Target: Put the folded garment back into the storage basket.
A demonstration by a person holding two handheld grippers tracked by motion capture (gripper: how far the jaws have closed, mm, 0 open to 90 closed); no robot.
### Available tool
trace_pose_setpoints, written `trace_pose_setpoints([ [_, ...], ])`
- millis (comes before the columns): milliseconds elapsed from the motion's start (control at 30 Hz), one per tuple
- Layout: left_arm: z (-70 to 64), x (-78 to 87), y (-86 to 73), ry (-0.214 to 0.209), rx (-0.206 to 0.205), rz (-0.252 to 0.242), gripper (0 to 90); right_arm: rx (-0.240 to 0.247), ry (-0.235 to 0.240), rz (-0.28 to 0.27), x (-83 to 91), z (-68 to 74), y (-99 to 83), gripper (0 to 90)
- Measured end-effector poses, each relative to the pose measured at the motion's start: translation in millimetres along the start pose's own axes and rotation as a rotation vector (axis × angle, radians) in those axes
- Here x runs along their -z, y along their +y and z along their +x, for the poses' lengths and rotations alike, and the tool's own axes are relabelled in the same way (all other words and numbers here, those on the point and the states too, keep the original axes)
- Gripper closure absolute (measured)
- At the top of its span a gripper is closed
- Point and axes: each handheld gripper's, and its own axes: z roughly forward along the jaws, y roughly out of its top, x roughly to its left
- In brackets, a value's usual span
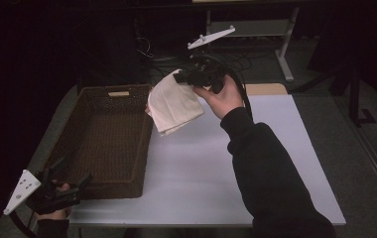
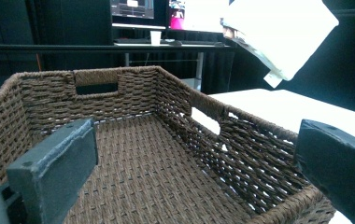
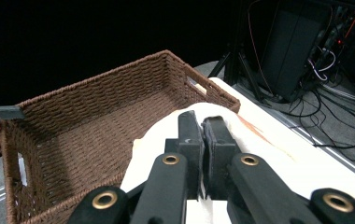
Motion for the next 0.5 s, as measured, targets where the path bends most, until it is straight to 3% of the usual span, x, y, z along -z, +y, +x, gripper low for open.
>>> trace_pose_setpoints([
  [500, 0.2, 0.3, 0.0, 0.001, -0.001, 0.0, 0.0, 0.022, 0.017, -0.009, -13.4, 10.7, 15.9, 85.6],
])
